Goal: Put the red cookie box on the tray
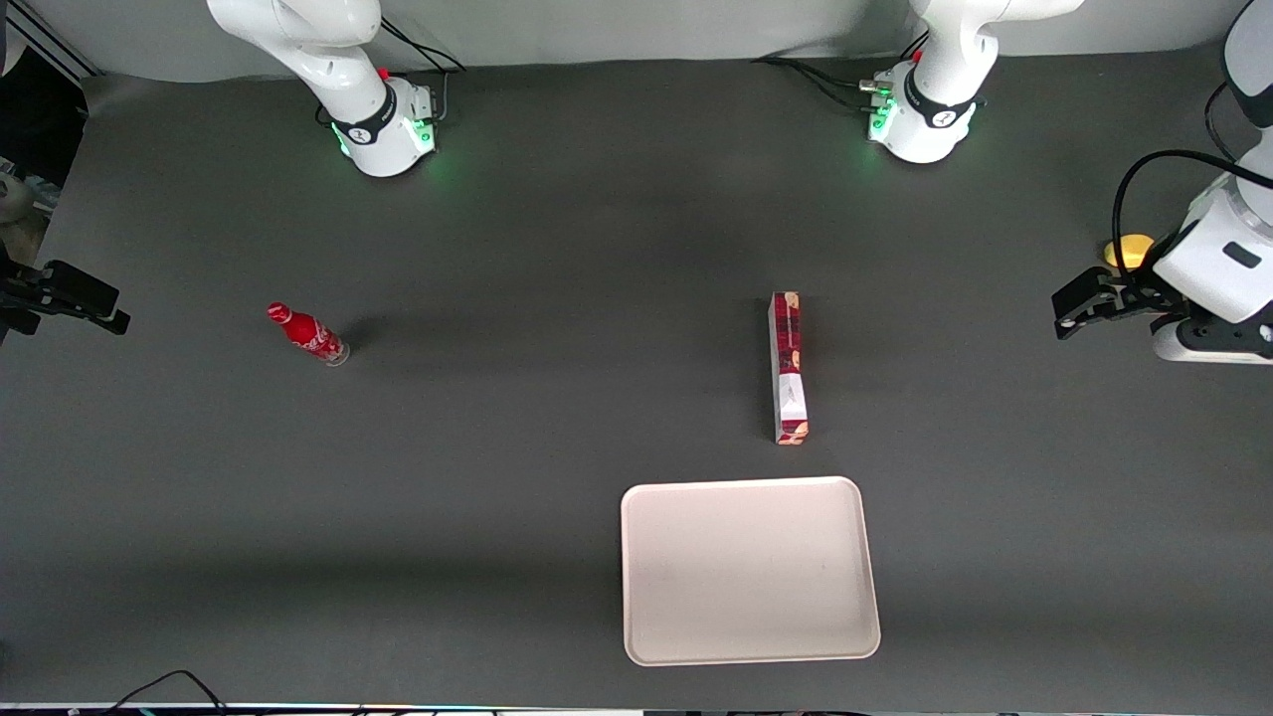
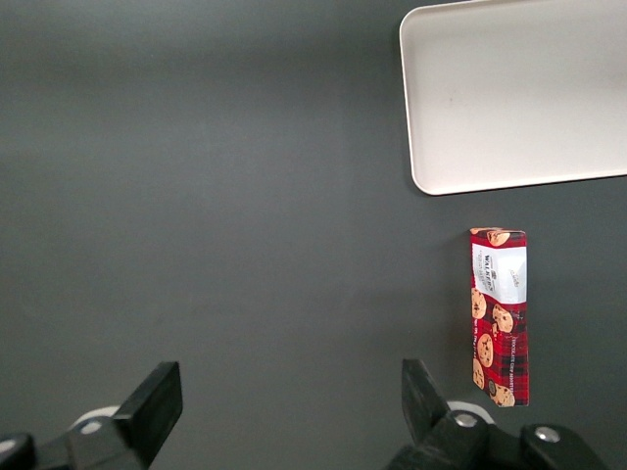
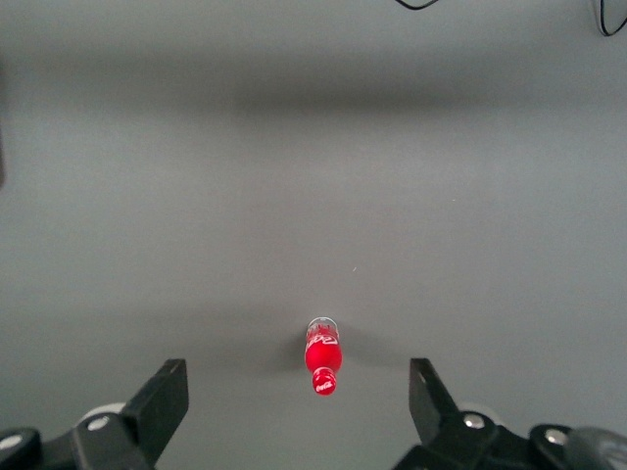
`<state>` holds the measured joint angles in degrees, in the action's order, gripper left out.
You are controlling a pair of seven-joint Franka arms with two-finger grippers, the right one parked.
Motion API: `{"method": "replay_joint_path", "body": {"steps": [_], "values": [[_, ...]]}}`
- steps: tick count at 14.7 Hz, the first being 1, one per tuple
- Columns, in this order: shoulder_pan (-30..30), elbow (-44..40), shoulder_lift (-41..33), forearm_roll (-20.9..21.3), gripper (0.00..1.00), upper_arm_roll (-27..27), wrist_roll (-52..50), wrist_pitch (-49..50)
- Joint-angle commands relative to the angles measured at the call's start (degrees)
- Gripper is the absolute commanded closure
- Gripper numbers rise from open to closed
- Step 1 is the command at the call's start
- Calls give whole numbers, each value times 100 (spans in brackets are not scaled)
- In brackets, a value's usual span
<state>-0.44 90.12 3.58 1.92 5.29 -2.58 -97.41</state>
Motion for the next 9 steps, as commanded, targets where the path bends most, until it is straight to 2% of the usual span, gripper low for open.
{"method": "replay_joint_path", "body": {"steps": [1,9], "values": [[-62,-127,29,-8,0,-36,65,82],[-62,-144,37,10,0,-19,65,99]]}}
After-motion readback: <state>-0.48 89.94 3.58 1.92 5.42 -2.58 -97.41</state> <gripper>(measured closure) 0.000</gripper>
